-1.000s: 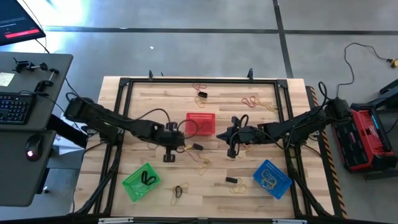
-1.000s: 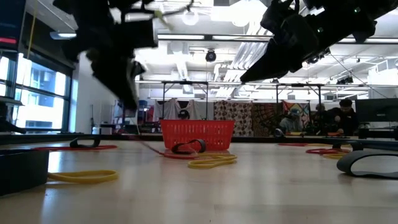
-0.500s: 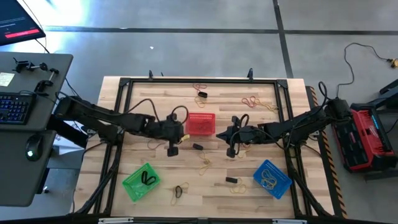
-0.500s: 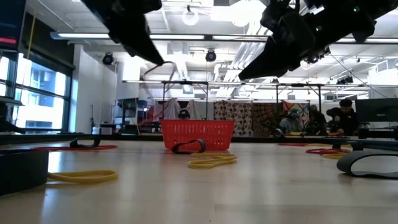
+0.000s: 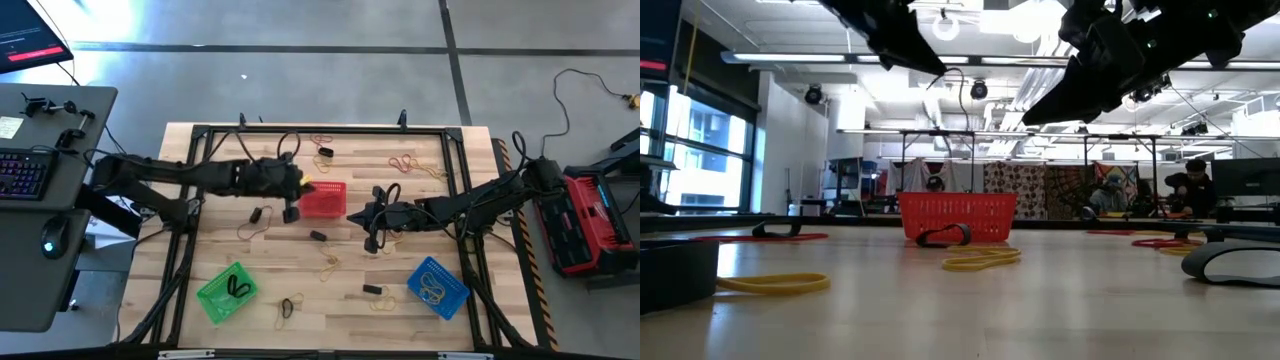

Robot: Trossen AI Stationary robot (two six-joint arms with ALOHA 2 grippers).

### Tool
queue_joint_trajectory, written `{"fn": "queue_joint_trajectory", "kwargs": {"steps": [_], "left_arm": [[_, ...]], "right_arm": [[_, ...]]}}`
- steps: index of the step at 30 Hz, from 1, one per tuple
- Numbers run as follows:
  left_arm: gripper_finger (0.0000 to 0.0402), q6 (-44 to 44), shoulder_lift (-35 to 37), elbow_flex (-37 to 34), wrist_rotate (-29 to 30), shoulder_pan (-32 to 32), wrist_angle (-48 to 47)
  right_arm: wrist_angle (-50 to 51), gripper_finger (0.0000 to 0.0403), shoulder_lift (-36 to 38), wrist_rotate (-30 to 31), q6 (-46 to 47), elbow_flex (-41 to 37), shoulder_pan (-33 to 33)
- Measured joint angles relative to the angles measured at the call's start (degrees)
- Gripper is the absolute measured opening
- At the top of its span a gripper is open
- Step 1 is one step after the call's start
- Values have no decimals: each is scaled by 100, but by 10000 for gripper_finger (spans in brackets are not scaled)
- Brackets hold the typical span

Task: Sort rubber bands into baskets
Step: Put the red rubber band into the red bin

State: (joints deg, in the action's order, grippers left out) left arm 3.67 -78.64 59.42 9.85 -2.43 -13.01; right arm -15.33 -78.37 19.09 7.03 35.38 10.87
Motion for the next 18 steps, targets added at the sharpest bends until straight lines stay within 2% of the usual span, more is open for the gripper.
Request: {"fn": "queue_joint_trajectory", "kwargs": {"steps": [12, 18], "left_arm": [[0, 226, -718, 0, -600, -785, 236], [0, 379, -1245, 0, -501, -1061, 202]], "right_arm": [[-2, 0, -1, 2, -107, 0, 0], [0, 0, 0, 4, -155, 0, 0]]}}
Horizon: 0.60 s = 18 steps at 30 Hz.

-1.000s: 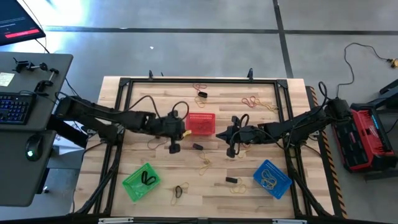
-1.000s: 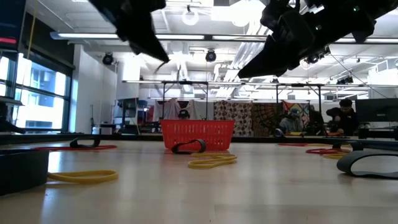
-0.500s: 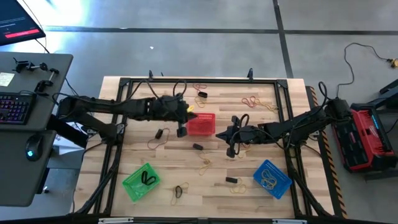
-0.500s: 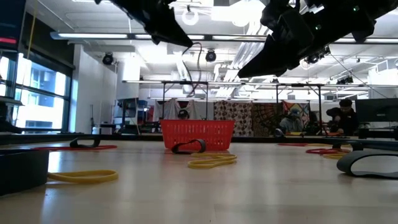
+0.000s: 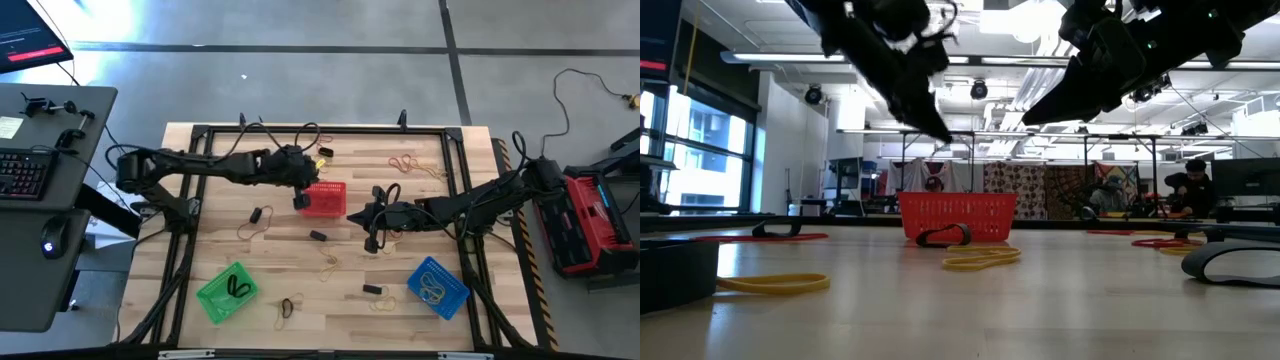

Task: Sort rubber bands into baskets
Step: Put the red rubber band into the red bin

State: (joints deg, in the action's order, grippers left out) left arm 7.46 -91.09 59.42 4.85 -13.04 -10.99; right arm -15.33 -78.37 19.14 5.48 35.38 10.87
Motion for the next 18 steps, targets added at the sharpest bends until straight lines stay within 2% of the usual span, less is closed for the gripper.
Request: {"fn": "queue_joint_trajectory", "kwargs": {"steps": [6, 10, 18], "left_arm": [[0, 219, -470, 0, -58, -93, -47], [0, 265, -714, -2, -436, -58, -102], [0, 169, -855, 34, -551, 90, -80]], "right_arm": [[2, 0, 0, 16, 0, 0, -2], [2, 0, -1, 15, 0, 0, 0], [2, 0, -1, 170, 0, 1, -1]]}}
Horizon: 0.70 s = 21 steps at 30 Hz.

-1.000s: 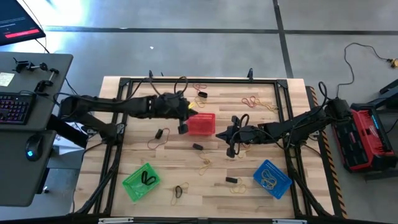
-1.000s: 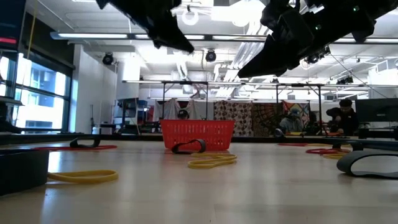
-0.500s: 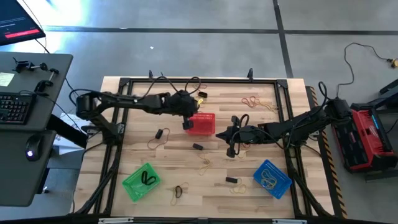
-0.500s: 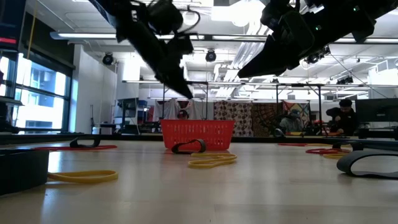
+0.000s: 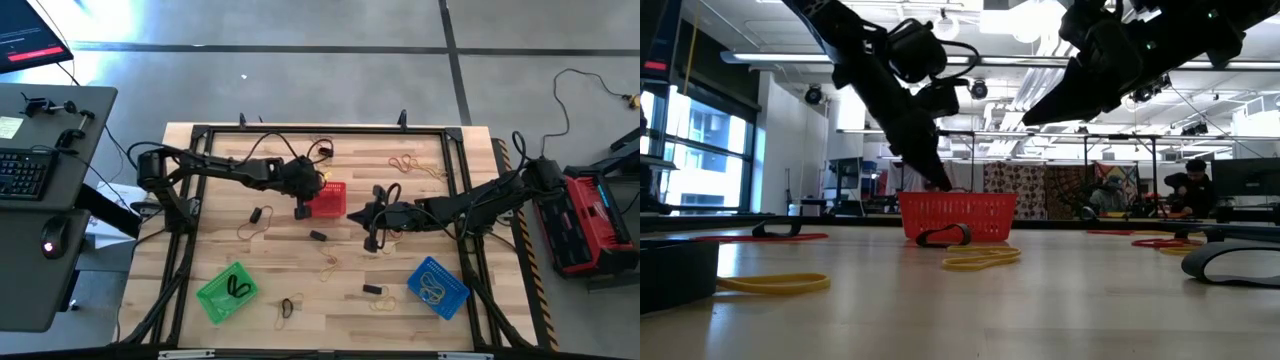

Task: Sort rubber bands into baskets
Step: Put the red rubber band into the red bin

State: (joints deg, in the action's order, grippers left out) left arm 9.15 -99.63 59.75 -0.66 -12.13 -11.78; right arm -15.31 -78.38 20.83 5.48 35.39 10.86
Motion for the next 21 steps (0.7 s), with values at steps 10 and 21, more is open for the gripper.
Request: {"fn": "queue_joint_trajectory", "kwargs": {"steps": [10, 21], "left_arm": [[0, 149, -2, 760, -23, -29, -868], [0, 160, -627, 825, -9, -60, -978]], "right_arm": [[0, 0, 0, 119, 7, -1, -1], [45, 0, 1, 117, 6, -1, -1]]}}
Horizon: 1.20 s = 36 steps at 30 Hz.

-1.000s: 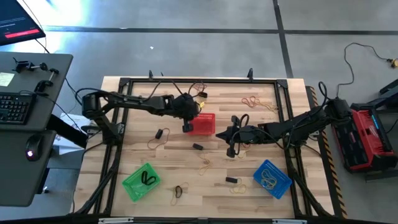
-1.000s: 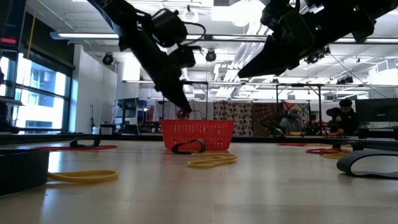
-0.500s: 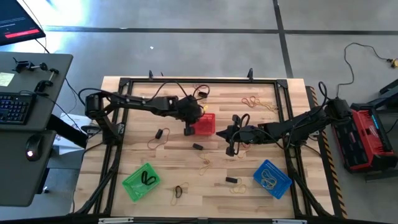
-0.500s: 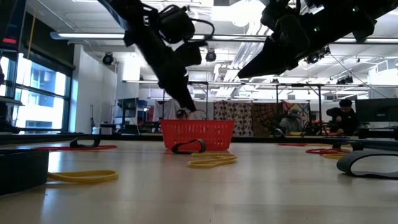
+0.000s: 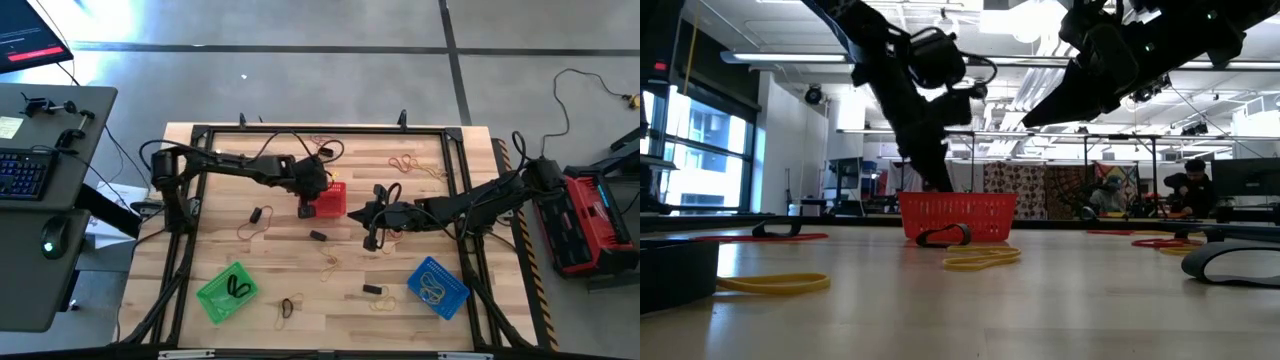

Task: Sort rubber bands into baskets
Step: Put the red rubber band into the red bin, then put the yellow rubber band bin into the blue bin

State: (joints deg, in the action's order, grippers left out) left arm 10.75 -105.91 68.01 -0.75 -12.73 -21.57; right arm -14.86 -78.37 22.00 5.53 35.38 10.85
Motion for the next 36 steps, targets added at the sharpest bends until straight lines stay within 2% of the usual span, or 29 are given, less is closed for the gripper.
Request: {"fn": "queue_joint_trajectory", "kwargs": {"steps": [9, 17, 27, 36], "left_arm": [[5, 202, -147, 0, 39, 9, 183], [52, 291, -115, 0, 56, 39, 171], [120, 243, 53, -4, 595, 213, 140], [134, 183, 198, -4, 1097, 390, -8]], "right_arm": [[109, 0, 0, -2, -1, 0, 0], [181, 0, 0, -7, 57, 0, 0], [188, 0, 0, -5, 48, 1, 1], [185, 0, -1, 2, 45, 2, 0]]}}
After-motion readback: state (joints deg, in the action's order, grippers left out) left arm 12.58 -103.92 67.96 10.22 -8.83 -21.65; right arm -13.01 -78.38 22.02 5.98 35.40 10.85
